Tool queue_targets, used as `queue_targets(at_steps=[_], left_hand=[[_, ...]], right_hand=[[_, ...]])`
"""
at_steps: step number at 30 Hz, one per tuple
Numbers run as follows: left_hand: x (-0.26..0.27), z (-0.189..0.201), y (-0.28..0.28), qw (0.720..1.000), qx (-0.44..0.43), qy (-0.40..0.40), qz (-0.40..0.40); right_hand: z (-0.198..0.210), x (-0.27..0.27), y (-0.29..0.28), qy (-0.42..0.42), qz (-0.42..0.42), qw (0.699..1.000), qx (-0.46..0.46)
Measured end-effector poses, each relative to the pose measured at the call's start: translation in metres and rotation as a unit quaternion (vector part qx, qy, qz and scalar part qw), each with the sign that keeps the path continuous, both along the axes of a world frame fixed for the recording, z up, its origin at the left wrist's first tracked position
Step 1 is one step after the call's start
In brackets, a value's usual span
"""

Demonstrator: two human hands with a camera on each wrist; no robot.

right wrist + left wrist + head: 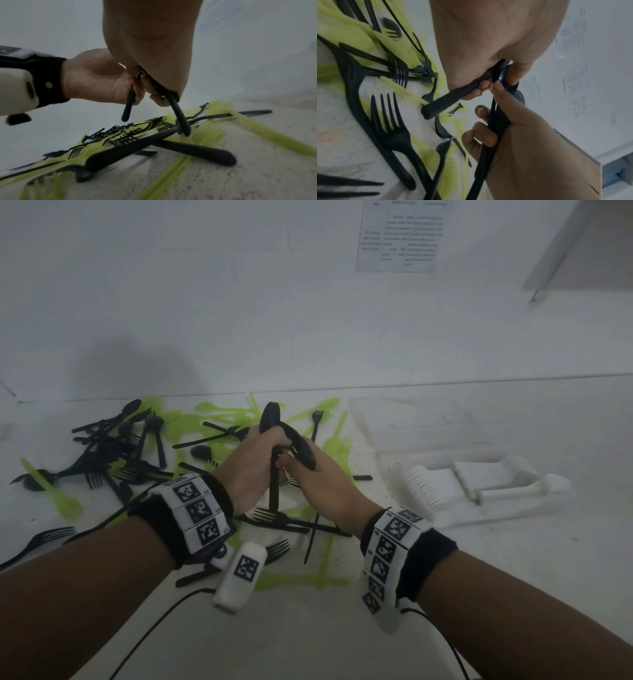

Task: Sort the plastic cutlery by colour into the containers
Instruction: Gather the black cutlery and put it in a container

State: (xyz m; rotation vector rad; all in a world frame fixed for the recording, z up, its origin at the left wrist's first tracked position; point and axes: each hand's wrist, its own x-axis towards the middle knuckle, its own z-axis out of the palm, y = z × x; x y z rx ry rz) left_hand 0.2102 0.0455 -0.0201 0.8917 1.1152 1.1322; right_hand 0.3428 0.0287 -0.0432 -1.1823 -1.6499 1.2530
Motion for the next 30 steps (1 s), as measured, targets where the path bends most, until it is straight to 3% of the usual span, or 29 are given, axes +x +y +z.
queue_targets(at_steps=[3, 6, 13, 22, 28, 30], left_hand=[[-0.001, 0.0, 0.001, 1.0, 0.013, 0.023, 0.015], [-0.002, -0.002, 0.005, 0.998, 0.008, 0.018, 0.052], [-0.013, -0.001, 0.009, 0.988, -0.037, -0.035, 0.143], [0.011, -0.002, -0.012, 0.998, 0.027, 0.05, -0.011], [0.008, -0.013, -0.015, 0.994, 0.009, 0.089, 0.058], [0.002, -0.013, -0.011, 0.992, 0.011, 0.087, 0.088]], right_hand=[[0.006, 0.001, 0.002, -0.021, 0.01, 0.999, 0.041], [0.009, 0.002, -0.002, 0.02, 0.014, 0.999, 0.031], [0.006, 0.02, 0.01, 0.166, -0.184, 0.963, -0.102], [0.017, -0.004, -0.003, 0.191, -0.033, 0.979, -0.066], [0.02, 0.0, -0.004, 0.086, 0.018, 0.995, -0.038], [0.015, 0.003, -0.003, 0.035, -0.015, 0.999, -0.017]])
